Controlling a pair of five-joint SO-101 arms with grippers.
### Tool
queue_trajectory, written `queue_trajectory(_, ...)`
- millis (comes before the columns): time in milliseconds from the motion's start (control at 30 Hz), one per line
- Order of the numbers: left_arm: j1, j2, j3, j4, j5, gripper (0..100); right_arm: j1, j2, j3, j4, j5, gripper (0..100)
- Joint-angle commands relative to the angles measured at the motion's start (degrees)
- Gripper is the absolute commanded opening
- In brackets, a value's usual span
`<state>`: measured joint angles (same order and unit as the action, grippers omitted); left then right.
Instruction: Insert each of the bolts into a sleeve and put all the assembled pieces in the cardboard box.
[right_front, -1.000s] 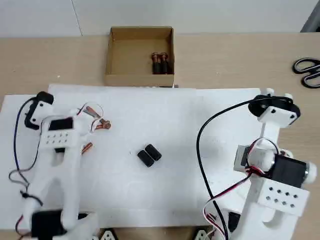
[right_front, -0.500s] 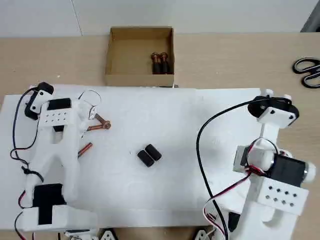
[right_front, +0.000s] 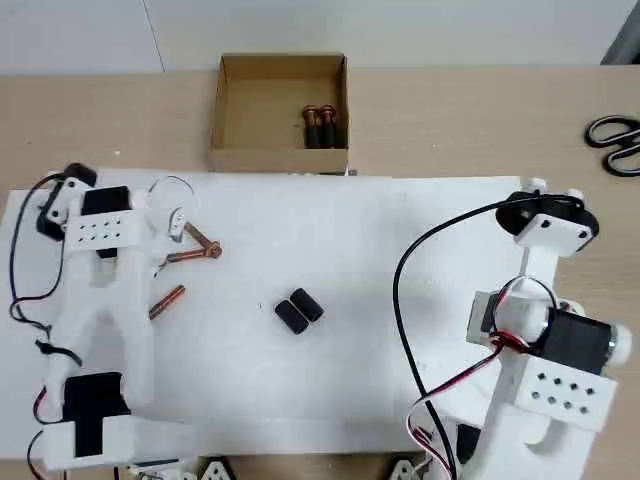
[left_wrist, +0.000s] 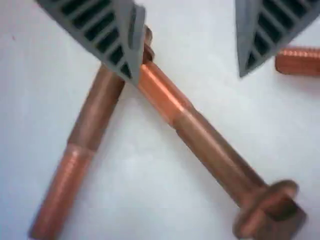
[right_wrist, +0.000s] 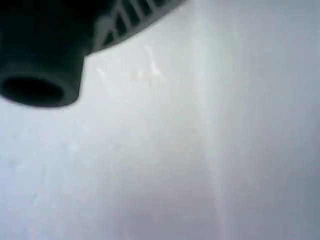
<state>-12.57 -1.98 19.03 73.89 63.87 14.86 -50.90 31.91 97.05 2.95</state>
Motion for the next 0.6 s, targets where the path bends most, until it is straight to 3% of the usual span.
queue_trajectory(0,-0.97,0.53,-2.86,0.35,-0.18,13,0.66,-0.84,-0.18,-1.10,-0.53,0.7)
queue_trajectory(567,-1.23,8.79,-5.41,0.26,-0.09,13,0.57,-0.92,2.20,-2.42,-0.62,0.7)
